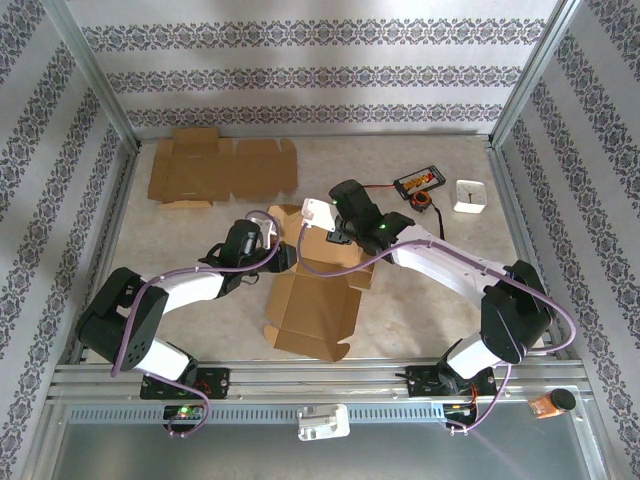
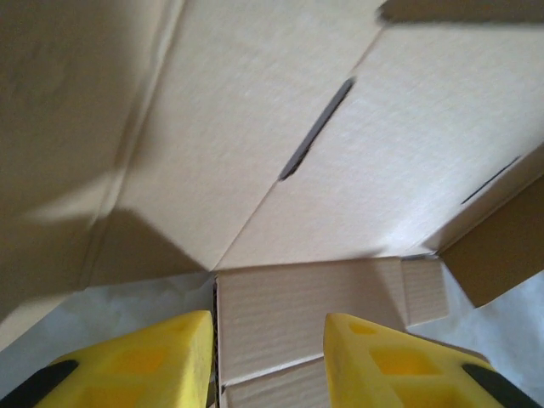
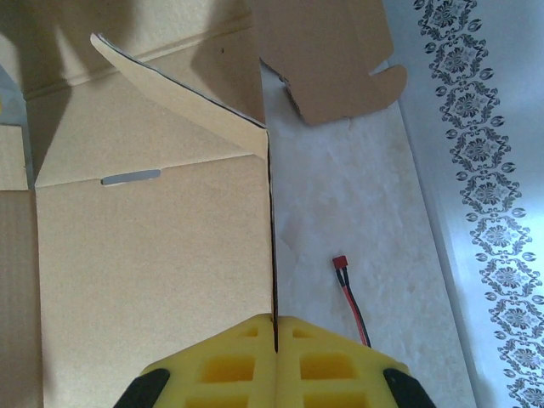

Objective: Fold the paper box

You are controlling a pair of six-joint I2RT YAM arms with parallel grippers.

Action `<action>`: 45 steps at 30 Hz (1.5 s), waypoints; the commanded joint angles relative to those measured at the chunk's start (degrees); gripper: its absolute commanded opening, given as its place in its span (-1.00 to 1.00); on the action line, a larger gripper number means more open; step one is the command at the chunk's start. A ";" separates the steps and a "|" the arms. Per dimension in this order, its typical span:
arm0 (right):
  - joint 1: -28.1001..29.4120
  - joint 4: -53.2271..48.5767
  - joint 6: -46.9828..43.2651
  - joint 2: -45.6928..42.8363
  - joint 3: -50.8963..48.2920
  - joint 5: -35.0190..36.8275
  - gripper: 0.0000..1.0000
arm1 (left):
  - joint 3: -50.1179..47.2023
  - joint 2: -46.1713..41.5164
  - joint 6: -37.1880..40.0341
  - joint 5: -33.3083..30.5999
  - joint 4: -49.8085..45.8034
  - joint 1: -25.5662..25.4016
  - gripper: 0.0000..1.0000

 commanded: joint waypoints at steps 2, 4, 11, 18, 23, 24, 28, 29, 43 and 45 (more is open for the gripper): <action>-0.37 0.67 1.98 0.50 2.10 -0.57 -0.92 | 0.85 2.33 -1.64 4.05 7.21 -1.59 -0.23; -0.37 0.65 2.20 0.48 2.05 -0.71 -0.92 | 1.46 4.64 -3.33 4.68 9.65 -2.74 -0.24; -0.17 0.67 2.37 0.16 1.83 -0.28 -0.92 | -0.42 5.24 -4.13 -1.16 11.70 -5.71 -0.31; -0.20 0.59 1.81 -0.30 1.52 -0.13 -0.92 | 2.84 -6.57 5.37 -19.48 -17.83 -5.65 -0.12; -0.10 0.57 1.97 0.08 1.78 -0.20 -0.92 | 7.44 -4.40 7.27 -16.98 -27.52 -5.29 -0.03; 0.01 0.46 1.98 0.16 1.84 -0.20 -0.92 | 8.20 -3.47 7.28 -16.36 -28.27 -5.27 -0.02; 0.28 0.07 1.74 -0.03 2.23 0.16 -0.92 | 10.40 0.09 7.47 -16.29 -29.44 -4.68 0.00; 0.27 -0.04 1.65 -0.16 2.27 0.08 -0.92 | 10.75 0.97 7.40 -15.80 -29.36 -4.51 0.00; 0.30 -0.16 1.25 -0.58 1.78 0.06 -0.92 | 12.94 7.98 7.62 -11.76 -26.53 -4.30 -0.11; 0.26 -0.17 1.36 -0.40 1.97 0.06 -0.92 | 12.54 7.49 7.30 -9.95 -24.67 -4.28 -0.21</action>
